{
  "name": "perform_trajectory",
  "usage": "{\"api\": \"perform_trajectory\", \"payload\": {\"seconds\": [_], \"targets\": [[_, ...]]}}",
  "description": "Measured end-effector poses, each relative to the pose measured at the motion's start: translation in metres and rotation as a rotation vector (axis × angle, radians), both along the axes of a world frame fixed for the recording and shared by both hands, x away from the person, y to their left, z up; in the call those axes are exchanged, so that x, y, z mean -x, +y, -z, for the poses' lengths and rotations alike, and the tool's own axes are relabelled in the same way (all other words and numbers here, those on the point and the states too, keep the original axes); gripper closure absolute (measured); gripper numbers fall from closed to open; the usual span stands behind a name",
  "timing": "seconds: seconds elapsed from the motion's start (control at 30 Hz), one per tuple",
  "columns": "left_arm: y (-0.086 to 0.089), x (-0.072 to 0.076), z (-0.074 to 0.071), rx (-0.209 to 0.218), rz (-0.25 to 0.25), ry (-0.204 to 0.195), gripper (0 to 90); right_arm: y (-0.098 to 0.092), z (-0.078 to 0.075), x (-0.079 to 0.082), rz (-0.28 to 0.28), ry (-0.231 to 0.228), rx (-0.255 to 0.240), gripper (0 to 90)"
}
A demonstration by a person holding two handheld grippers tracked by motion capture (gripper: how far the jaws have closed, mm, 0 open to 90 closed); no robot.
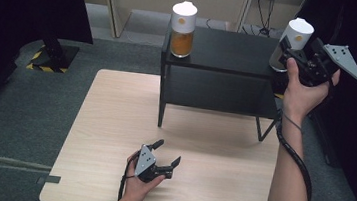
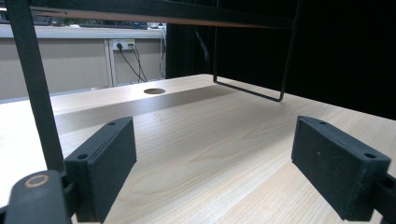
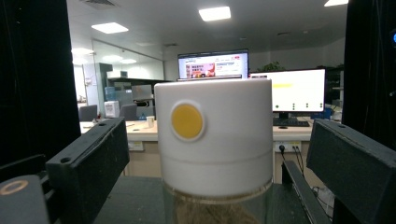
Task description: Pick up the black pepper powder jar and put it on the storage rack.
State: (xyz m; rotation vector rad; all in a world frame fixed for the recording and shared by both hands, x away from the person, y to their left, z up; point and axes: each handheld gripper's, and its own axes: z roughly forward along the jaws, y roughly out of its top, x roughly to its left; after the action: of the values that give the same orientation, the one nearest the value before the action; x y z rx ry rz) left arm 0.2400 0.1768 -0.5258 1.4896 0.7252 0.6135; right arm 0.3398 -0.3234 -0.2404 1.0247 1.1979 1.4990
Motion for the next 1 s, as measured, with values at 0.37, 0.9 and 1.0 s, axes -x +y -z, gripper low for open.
{"api": "perform_trajectory", "payload": {"seconds": [0.37,0.9,1.0], "targets": [[0.000,0.000,0.000,0.001,-0.001,0.002,13.5,-0.002,0.004,0.018,-0.016,0.010,0.025,5.8],[-0.001,0.000,0.000,-0.002,-0.002,0.000,13.5,-0.007,0.013,0.048,-0.033,0.060,0.065,5.6],[-0.001,0.000,0.000,-0.003,-0.003,0.000,13.5,-0.009,0.016,0.053,-0.042,0.063,0.068,5.6]]}}
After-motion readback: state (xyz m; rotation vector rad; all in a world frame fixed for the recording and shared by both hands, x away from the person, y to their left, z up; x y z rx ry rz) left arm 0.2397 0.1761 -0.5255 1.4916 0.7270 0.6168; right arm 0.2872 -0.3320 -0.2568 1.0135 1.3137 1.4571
